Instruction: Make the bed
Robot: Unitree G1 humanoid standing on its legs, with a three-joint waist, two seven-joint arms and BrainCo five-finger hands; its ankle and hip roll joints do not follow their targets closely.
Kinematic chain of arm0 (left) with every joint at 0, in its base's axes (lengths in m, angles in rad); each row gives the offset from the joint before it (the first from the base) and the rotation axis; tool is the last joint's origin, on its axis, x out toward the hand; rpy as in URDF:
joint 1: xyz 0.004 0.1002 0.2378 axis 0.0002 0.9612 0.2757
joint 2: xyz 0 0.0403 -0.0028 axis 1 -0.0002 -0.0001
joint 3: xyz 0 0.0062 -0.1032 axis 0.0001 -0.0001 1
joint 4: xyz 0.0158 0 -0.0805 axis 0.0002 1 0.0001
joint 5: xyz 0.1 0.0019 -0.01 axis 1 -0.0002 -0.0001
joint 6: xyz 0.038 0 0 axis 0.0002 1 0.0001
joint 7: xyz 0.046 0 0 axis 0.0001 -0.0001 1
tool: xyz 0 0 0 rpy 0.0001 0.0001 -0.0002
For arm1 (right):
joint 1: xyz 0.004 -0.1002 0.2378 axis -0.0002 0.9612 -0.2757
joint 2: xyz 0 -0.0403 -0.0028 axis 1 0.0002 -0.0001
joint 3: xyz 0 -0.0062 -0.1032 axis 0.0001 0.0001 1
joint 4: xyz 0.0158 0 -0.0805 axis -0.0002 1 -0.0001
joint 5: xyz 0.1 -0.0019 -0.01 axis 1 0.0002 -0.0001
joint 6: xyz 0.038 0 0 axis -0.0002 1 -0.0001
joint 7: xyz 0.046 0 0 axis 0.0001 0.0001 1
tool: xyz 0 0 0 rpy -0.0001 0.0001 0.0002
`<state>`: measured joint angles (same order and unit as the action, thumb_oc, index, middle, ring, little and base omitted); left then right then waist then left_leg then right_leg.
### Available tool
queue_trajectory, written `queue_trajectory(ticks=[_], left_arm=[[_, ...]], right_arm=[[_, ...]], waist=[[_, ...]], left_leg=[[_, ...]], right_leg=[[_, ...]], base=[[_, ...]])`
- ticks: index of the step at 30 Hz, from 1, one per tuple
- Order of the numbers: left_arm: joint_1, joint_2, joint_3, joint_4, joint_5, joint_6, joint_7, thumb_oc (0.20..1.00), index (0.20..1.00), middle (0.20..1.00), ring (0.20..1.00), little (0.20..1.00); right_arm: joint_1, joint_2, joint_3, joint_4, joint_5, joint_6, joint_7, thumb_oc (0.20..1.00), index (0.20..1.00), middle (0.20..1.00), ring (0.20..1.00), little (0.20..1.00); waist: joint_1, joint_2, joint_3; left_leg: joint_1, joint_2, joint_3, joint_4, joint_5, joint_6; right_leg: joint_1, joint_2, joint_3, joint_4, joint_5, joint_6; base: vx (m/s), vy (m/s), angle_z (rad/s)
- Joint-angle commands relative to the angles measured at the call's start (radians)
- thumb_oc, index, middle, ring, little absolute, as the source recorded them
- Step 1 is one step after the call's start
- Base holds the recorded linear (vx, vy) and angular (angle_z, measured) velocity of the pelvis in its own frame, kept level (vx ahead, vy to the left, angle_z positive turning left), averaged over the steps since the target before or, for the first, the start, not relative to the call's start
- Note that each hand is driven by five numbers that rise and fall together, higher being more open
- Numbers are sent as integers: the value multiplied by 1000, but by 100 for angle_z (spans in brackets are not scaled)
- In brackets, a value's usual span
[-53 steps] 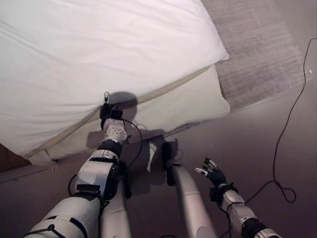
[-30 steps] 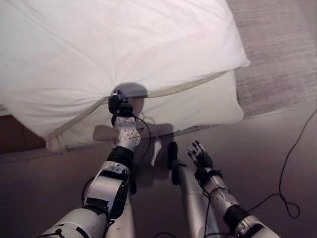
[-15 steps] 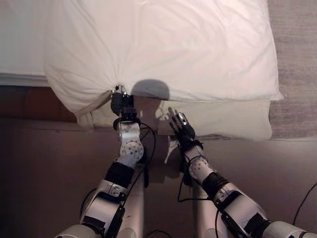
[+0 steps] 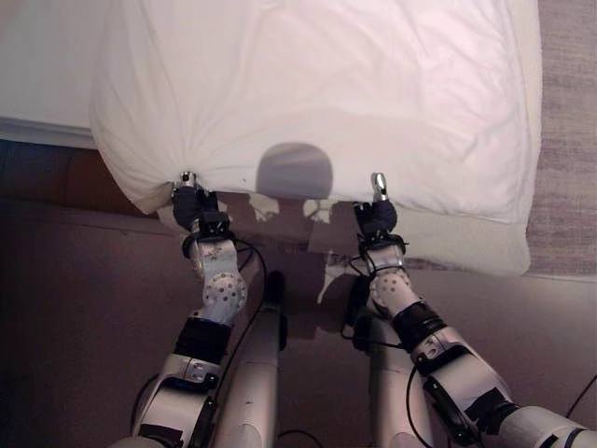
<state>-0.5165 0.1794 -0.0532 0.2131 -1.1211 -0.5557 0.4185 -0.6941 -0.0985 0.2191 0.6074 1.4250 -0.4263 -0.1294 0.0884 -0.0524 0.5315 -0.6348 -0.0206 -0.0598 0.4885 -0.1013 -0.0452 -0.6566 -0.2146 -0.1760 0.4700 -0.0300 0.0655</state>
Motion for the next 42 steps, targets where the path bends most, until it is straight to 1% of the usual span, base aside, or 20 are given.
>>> queue_trajectory(ticks=[1,3,4,5,7,8,10,14,18,19,20,21,22,27,36,37,39,40,42], left_arm=[[54,45,132,-144,86,-113,33,200,200,200,200,200],[52,53,142,-144,97,-114,44,200,200,200,200,200],[73,70,180,-134,118,-107,64,200,200,200,200,200],[72,70,180,-134,119,-107,65,200,200,200,200,200],[68,96,214,-105,124,-112,89,200,200,200,200,200],[66,109,234,-99,129,-117,98,200,200,200,200,200],[65,115,242,-96,133,-117,101,200,200,200,200,200],[54,135,267,-62,142,-116,119,200,200,200,200,200],[39,137,274,-45,141,-112,126,200,200,200,200,200],[39,136,274,-45,141,-112,125,200,200,200,200,200],[42,130,273,-38,136,-109,122,200,200,200,200,200],[43,130,272,-37,135,-109,120,200,200,200,200,200],[42,128,267,-38,132,-108,117,200,200,200,200,200],[43,120,264,-40,129,-105,109,200,200,200,200,200],[67,109,269,-39,115,-99,102,200,200,200,200,200],[80,94,265,-48,107,-95,95,200,200,200,200,200],[91,87,266,-50,101,-93,90,200,200,200,200,200],[110,72,262,-50,89,-87,81,1000,1000,1000,1000,1000],[132,61,261,-49,80,-81,70,1000,1000,1000,1000,1000]], right_arm=[[-10,-63,-99,-90,-19,-94,-23,1000,1000,1000,1000,1000],[-11,-69,-109,-98,-29,-99,-35,1000,1000,1000,1000,1000],[0,-92,-151,-115,-48,-114,-59,1000,1000,1000,1000,1000],[0,-92,-152,-115,-48,-114,-60,1000,1000,1000,1000,1000],[-4,-137,-195,-94,-84,-119,-102,1000,1000,1000,1000,1000],[-8,-156,-213,-84,-91,-116,-108,1000,1000,1000,1000,1000],[-11,-167,-220,-76,-89,-116,-111,1000,1000,1000,1000,1000],[-35,-231,-267,-26,-83,-116,-130,1000,1000,1000,1000,1000],[-54,-252,-283,-19,-87,-120,-141,1000,1000,1000,1000,1000],[-53,-252,-283,-19,-86,-120,-141,944,944,944,944,944],[-45,-246,-283,-25,-89,-119,-139,263,263,263,263,263],[-43,-245,-283,-27,-89,-119,-140,263,263,263,263,263],[-42,-247,-280,-32,-93,-119,-140,200,200,200,200,200],[-32,-234,-261,-75,-105,-115,-123,200,200,200,200,200],[9,-207,-247,-163,-123,-132,-113,200,200,200,200,200],[22,-192,-244,-219,-133,-140,-103,200,200,200,200,200],[31,-186,-239,-245,-144,-143,-106,200,200,200,200,200],[47,-172,-234,-298,-155,-152,-95,200,200,200,200,200],[69,-164,-226,-344,-172,-158,-100,200,200,200,200,200]], waist=[[33,65,-61],[31,65,-65],[26,67,-73],[26,66,-74],[19,66,-85],[17,68,-89],[14,67,-95],[10,68,-104],[6,69,-112],[7,69,-113],[5,70,-114],[5,70,-115],[5,70,-115],[1,75,-122],[-5,85,-134],[-8,85,-134],[-9,84,-137],[-13,84,-136],[-14,83,-140]], left_leg=[[-22,-52,48,-61,36,46],[-29,-54,47,-61,41,48],[-26,-53,52,-56,31,48],[-30,-54,52,-57,37,48],[-34,-53,57,-51,29,45],[-35,-52,60,-51,27,45],[-41,-52,62,-54,34,47],[-45,-50,72,-54,31,51],[-46,-52,73,-62,34,50],[-46,-52,74,-62,34,50],[-47,-53,74,-62,33,51],[-47,-53,75,-62,33,51],[-49,-53,77,-62,34,51],[-50,-53,77,-63,35,50],[-48,-52,79,-71,41,48],[-50,-49,83,-67,41,45],[-51,-50,84,-66,40,46],[-52,-48,84,-69,40,47],[-50,-47,86,-71,40,48]], right_leg=[[19,8,-12,-29,21,48],[11,6,-12,-26,25,47],[6,6,-9,-15,18,50],[2,5,-9,-17,23,48],[-3,3,-8,-14,18,51],[-6,3,-8,-14,18,52],[-13,4,-5,-18,25,52],[-26,7,9,-13,25,54],[-32,8,7,-18,25,55],[-33,8,8,-17,25,55],[-37,10,12,-14,25,54],[-38,10,12,-13,25,54],[-39,9,12,-14,25,54],[-43,8,14,-13,25,54],[-45,10,16,-14,24,53],[-48,10,18,-10,22,52],[-49,10,19,-10,23,52],[-52,11,22,-14,25,53],[-50,11,23,-16,24,53]], base=[[17,7,-4],[17,22,0],[11,38,1],[59,49,-1],[23,11,-1],[0,0,0],[2,18,-1],[9,23,-3],[13,-4,-8],[0,0,0],[4,1,-3],[1,-5,-4],[-1,-11,-4],[0,0,0],[0,0,0],[0,0,0],[0,0,0],[0,0,0],[0,0,0]])
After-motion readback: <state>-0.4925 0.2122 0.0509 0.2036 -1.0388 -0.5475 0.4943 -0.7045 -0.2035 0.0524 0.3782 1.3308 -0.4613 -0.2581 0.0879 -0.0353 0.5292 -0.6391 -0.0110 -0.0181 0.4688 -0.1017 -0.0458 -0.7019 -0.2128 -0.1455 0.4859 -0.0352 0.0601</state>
